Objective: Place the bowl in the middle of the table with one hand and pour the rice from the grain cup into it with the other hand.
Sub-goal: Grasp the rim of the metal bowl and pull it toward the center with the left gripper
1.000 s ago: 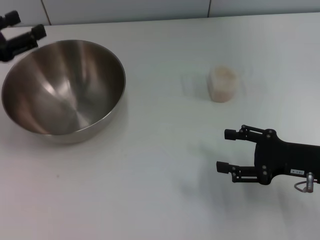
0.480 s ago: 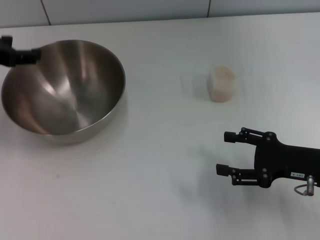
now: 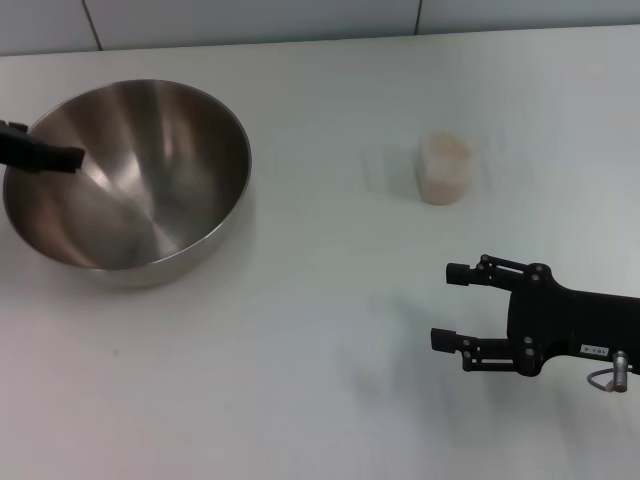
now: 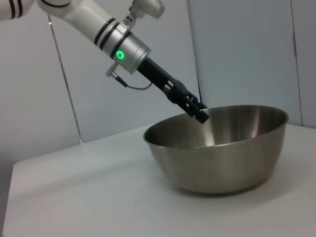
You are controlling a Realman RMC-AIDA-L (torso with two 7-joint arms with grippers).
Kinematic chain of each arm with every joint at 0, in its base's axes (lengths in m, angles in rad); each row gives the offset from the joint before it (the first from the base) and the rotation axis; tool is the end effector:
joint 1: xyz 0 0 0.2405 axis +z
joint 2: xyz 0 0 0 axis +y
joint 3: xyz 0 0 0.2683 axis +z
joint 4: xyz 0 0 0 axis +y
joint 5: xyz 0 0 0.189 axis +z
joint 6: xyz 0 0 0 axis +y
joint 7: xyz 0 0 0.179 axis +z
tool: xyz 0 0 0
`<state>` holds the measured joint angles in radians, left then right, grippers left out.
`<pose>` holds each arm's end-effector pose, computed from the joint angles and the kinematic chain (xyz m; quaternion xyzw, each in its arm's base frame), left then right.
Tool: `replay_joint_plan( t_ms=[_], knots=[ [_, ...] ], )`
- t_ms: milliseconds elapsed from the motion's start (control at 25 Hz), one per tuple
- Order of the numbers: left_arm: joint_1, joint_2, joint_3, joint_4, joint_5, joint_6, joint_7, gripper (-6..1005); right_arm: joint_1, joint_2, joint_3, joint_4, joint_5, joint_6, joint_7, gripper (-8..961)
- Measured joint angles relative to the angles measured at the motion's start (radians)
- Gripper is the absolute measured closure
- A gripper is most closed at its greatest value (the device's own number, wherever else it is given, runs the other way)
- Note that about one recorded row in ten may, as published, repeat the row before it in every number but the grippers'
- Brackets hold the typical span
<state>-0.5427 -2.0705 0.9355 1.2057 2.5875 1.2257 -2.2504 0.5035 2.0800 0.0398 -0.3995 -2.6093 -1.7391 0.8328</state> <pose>-0.2814 0.4022 0.0373 -0.8635 -0.3597 0.0463 0.3504 0.2859 0.2632 -0.0557 -0.9381 0.1551 0.2767 0.1392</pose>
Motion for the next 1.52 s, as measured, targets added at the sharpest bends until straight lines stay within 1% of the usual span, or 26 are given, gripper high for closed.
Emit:
replay_joint_plan(
  t_ms=[160,200,280,440,600,800,840,960,1080,1200,1240,1280,1360,1400,1440,1480,1520],
  knots=[
    [-0.008,0.002,-0.002,-0.019,0.006,0.001,-0.004,202,0.001,0.0,0.0,0.001,-0.001,-0.011,-0.004,111],
    [-0.027,0.003,-0.01,-0.056,0.046,0.005,-0.021,204,0.001,0.0,0.0,0.001,-0.001,-0.012,-0.005,111],
    [-0.029,0.003,-0.007,-0.059,0.066,0.0,-0.032,207,0.001,0.0,0.0,0.001,-0.001,-0.013,-0.006,111],
    [-0.031,0.002,-0.019,-0.059,0.06,-0.005,-0.028,213,0.001,0.0,0.0,0.001,-0.002,-0.013,-0.006,111],
    [-0.041,0.005,-0.052,-0.072,0.058,-0.017,-0.027,219,0.001,0.0,0.0,0.001,-0.002,-0.013,-0.006,111],
    [-0.051,0.008,-0.055,-0.086,0.059,-0.016,-0.022,428,0.001,0.0,0.0,0.001,-0.002,-0.013,-0.007,110],
    [-0.061,0.009,-0.059,-0.111,0.064,-0.017,-0.019,485,0.001,0.0,0.0,0.001,-0.002,-0.013,-0.007,110],
    [-0.068,0.01,-0.063,-0.121,0.067,-0.017,-0.012,656,0.001,0.0,0.0,0.001,-0.002,-0.013,-0.006,110],
    [-0.07,0.01,-0.066,-0.122,0.065,-0.016,-0.009,774,0.001,0.0,0.0,0.001,-0.002,-0.013,-0.006,110],
    [-0.089,0.014,-0.099,-0.138,0.06,0.004,-0.009,893,0.001,0.0,-0.002,0.001,-0.002,-0.013,-0.006,110],
    [-0.089,0.014,-0.099,-0.138,0.06,0.004,-0.009,897,0.001,0.0,-0.002,0.001,-0.002,-0.013,-0.006,110],
    [-0.111,0.026,-0.128,-0.17,0.06,0.021,-0.009,901,0.001,0.0,-0.008,0.001,-0.001,-0.013,-0.006,110],
    [-0.126,0.037,-0.148,-0.201,0.059,0.027,-0.007,908,0.001,0.0,-0.022,0.001,0.002,-0.014,-0.003,110],
    [-0.142,0.05,-0.177,-0.239,0.049,0.033,0.004,912,0.001,0.0,-0.027,0.0,0.004,-0.014,-0.002,111],
    [-0.142,0.05,-0.177,-0.239,0.049,0.033,0.004,916,0.001,0.0,-0.027,0.0,0.004,-0.014,-0.002,111],
    [-0.15,0.058,-0.195,-0.259,0.035,0.037,0.014,919,0.001,0.0,-0.027,-0.001,0.004,-0.014,-0.002,111],
    [-0.162,0.08,-0.227,-0.3,-0.015,0.054,0.041,923,0.001,0.0,-0.027,-0.002,0.004,-0.014,-0.001,111]
  ],
)
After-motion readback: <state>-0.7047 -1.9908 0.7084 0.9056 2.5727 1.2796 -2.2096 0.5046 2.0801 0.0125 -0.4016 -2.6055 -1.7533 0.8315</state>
